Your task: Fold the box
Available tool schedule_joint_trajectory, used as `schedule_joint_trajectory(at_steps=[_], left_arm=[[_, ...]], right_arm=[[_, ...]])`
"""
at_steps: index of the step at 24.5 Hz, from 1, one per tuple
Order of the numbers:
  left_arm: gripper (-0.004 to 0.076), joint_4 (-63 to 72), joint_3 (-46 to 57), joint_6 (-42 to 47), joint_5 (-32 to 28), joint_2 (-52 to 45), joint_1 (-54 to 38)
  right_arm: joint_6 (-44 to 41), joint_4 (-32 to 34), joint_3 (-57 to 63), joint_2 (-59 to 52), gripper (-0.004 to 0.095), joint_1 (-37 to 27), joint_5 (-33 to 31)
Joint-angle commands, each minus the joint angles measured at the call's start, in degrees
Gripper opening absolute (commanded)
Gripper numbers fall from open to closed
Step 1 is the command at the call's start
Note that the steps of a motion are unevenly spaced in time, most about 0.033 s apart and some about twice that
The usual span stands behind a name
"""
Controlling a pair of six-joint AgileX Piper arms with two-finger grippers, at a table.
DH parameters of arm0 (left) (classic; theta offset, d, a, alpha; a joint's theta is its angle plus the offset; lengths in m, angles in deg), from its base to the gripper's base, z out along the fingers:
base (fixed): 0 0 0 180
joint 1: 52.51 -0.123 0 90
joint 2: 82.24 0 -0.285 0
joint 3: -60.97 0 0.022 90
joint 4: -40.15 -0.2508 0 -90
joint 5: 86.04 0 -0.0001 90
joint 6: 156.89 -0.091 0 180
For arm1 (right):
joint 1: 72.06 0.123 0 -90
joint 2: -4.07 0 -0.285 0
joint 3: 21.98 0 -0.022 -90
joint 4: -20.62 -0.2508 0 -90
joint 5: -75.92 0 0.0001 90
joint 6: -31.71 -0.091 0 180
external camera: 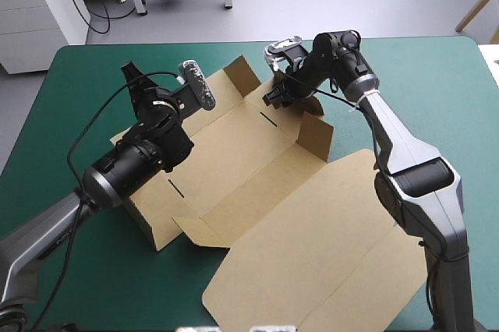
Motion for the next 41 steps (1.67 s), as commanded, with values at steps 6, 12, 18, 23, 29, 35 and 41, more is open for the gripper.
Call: schedule_joint_trajectory(at_steps=[6,12,18,23,29,35,41], left_arm=[[-0.001,-2.6,-1.3,1.0,-0.8,-2.4,0.0],[-0.001,-2.6,-1.3,2.4,-0.7,-2.4,0.0],[-0.001,-2.6,-1.3,2.4,-0.8,-2.4,0.0],[-0.001,-2.6,-1.3,2.4,-0.8,-2.4,0.0],[-0.001,-2.6,-1.3,2.4,-0.8,-2.4,0.0],[-0.001,-2.6,-1.3,2.4,-0.8,-2.4,0.0],[-0.001,-2.6,-1.3,2.4,-0.6,-2.4,0.0]], right_arm=[[0.2,-1.1,-1.9,-3.8,0.0458,-0.3,1.9],[0.2,-1.1,-1.9,-3.8,0.0458,-0.3,1.9],[0.2,-1.1,-1.9,-3.8,0.0458,-0.3,1.9],[0.2,-1.1,-1.9,-3.8,0.0458,-0.3,1.9],[0.2,-1.1,-2.0,-3.8,0.0458,-0.3,1.8],[0.2,-1.1,-3.7,-5.1,0.0458,-0.3,0.7],[0.2,0.2,-4.6,-9.8,0.0458,-0.3,0.7]])
